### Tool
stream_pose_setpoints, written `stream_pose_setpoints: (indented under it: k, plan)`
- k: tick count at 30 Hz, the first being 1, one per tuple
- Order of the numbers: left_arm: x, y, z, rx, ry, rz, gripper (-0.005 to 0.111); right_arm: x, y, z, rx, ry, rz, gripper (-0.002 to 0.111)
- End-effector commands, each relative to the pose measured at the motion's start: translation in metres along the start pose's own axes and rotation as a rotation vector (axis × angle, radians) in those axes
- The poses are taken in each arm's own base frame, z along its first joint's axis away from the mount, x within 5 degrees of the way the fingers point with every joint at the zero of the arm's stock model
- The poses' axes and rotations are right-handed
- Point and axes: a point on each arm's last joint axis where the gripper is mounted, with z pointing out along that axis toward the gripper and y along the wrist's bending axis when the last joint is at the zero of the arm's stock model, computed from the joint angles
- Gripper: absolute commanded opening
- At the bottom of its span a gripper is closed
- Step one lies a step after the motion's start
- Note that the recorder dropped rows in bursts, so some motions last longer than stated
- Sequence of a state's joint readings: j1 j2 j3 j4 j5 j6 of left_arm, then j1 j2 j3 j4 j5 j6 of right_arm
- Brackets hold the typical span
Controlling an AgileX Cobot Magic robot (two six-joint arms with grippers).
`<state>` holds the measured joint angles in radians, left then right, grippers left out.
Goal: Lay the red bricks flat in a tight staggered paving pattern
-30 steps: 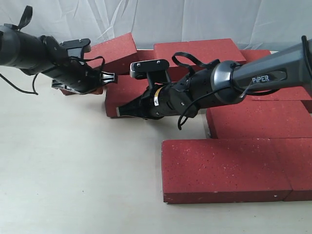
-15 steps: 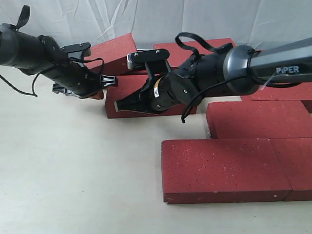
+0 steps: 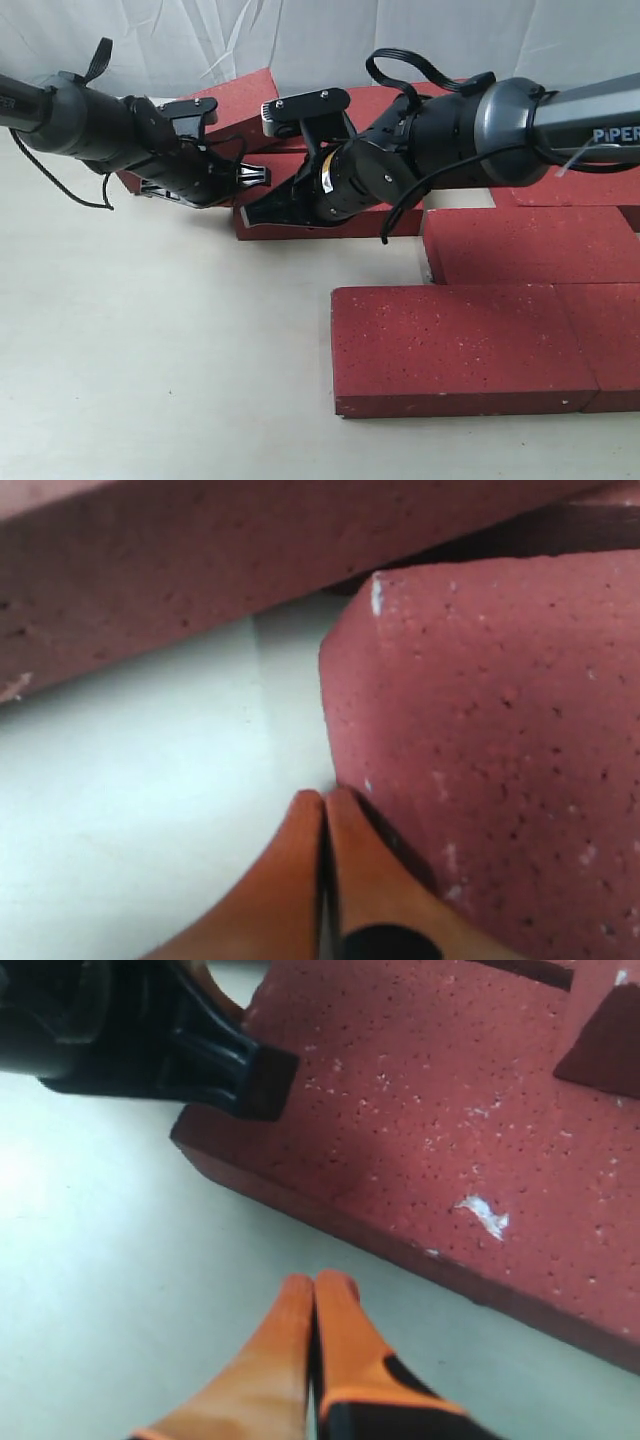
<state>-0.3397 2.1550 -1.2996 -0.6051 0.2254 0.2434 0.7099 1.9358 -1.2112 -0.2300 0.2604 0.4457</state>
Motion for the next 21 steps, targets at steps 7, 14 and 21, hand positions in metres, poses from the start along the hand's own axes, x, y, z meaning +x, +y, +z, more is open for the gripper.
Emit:
stream_pose_setpoints:
  k: [7, 14, 21]
  plan:
    - [0.002, -0.011, 0.007, 0.015, -0.021, -0.024, 0.0, -0.003, -0.001, -0.003, -0.001, -0.019, -0.017, -0.001]
    - [-0.001, -0.027, 0.006, 0.039, -0.047, -0.002, 0.0, -0.003, -0.001, -0.003, 0.002, -0.013, -0.015, -0.001]
    - [-0.004, -0.023, 0.005, 0.032, -0.028, 0.038, 0.0, 0.003, -0.007, -0.003, 0.041, 0.056, -0.006, -0.001]
